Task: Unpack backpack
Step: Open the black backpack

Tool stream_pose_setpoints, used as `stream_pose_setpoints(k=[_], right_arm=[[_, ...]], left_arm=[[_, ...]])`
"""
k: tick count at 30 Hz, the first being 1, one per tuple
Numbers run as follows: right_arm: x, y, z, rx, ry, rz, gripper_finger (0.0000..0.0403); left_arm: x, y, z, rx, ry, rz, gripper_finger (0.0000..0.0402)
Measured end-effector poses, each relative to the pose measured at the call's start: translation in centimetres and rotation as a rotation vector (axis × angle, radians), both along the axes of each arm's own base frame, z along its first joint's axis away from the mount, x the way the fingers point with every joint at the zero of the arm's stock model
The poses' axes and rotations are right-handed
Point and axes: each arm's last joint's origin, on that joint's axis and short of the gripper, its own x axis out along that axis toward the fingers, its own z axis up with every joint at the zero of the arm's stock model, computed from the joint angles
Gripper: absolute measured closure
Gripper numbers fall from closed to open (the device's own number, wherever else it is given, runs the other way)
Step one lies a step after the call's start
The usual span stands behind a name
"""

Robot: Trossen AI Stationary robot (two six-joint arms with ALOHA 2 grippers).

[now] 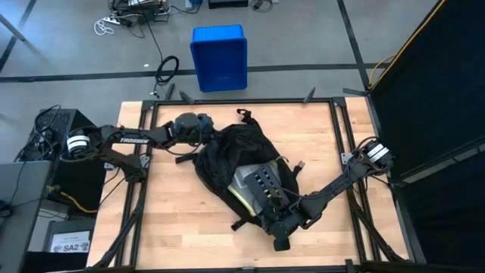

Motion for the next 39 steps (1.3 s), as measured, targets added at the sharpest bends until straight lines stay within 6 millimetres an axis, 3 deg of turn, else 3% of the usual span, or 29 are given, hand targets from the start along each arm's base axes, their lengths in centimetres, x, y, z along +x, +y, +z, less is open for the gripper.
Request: stream_pose_setpoints(k=[17, 30, 39], right_arm=[[0.1, 0.0, 0.0, 0.001, -0.006, -0.003, 0.0403], [0.1, 0.0, 0.0, -0.003, -0.008, 0.002, 0.0402], [0.1, -0.1, 0.0, 0.002, -0.003, 0.009, 0.0402]], left_arm=[[-3.6, 0.8, -4.2, -0.102, 0.0, 0.133, 0.0401], [-4.4, 0.4, -5.1, -0.123, -0.015, 0.158, 0.0399], [-4.1, 0.0, -4.5, -0.117, -0.077, 0.088, 0.0354]])
